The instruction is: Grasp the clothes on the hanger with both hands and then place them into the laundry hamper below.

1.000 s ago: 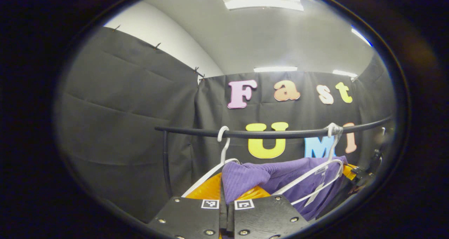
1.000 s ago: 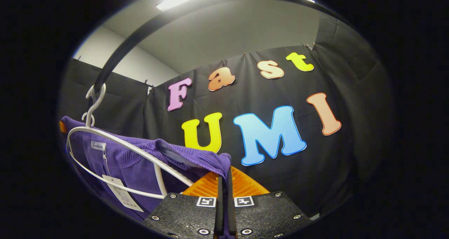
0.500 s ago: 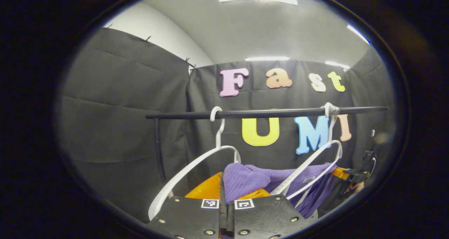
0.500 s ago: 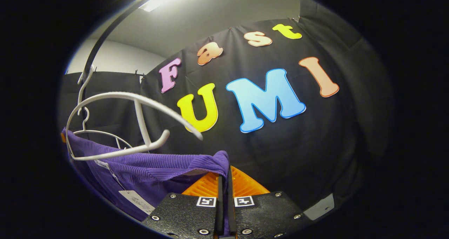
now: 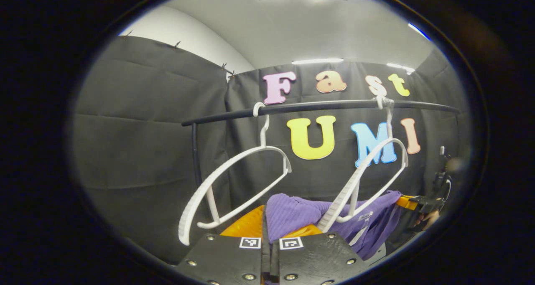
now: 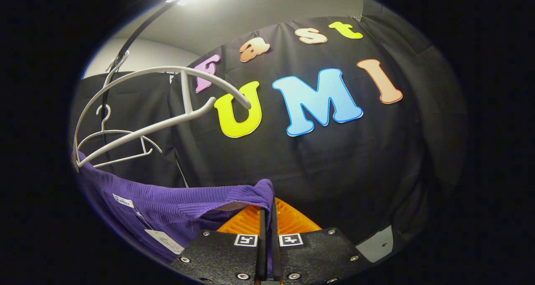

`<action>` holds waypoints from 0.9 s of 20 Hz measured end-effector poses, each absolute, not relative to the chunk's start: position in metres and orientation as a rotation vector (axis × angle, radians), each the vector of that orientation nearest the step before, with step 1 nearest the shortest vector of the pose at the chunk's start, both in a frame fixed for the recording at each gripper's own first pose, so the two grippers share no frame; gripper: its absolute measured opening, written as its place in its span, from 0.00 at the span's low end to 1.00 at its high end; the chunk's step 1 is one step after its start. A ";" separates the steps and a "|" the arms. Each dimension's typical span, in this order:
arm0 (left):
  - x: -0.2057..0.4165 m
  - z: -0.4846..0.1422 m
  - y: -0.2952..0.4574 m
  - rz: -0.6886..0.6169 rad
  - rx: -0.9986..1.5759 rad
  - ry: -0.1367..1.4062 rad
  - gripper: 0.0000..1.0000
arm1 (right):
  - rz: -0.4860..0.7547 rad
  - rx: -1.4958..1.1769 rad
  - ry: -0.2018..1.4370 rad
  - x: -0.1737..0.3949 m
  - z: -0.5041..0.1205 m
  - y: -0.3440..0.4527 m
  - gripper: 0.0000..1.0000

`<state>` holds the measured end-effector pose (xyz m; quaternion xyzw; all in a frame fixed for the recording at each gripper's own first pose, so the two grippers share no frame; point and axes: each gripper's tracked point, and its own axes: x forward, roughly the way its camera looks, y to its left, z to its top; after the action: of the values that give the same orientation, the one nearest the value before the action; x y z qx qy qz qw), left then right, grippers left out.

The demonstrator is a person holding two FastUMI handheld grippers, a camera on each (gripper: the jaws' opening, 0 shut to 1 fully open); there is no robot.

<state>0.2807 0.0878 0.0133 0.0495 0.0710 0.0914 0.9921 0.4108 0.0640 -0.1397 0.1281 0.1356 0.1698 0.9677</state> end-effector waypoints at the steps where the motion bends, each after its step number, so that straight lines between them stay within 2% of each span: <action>1: 0.276 0.011 0.085 0.181 0.100 0.144 0.01 | 0.346 0.257 0.276 0.410 -0.141 0.064 0.05; 13: 0.196 -0.014 0.062 0.115 0.025 0.142 0.00 | 0.352 0.199 0.228 0.307 -0.112 0.057 0.05; 15: 0.180 -0.013 0.050 0.079 0.009 0.143 0.01 | 0.345 0.205 0.214 0.283 -0.099 0.057 0.05; 16: 0.173 -0.012 0.045 0.063 0.013 0.139 0.06 | 0.344 0.209 0.211 0.270 -0.094 0.058 0.05; 18: 0.156 -0.008 0.039 0.033 0.017 0.128 0.06 | 0.347 0.211 0.198 0.242 -0.081 0.063 0.05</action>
<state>0.1560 0.0390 -0.0075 0.0083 0.0639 0.0165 0.9978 0.2422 0.0629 -0.0809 0.1048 0.0982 0.1721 0.9746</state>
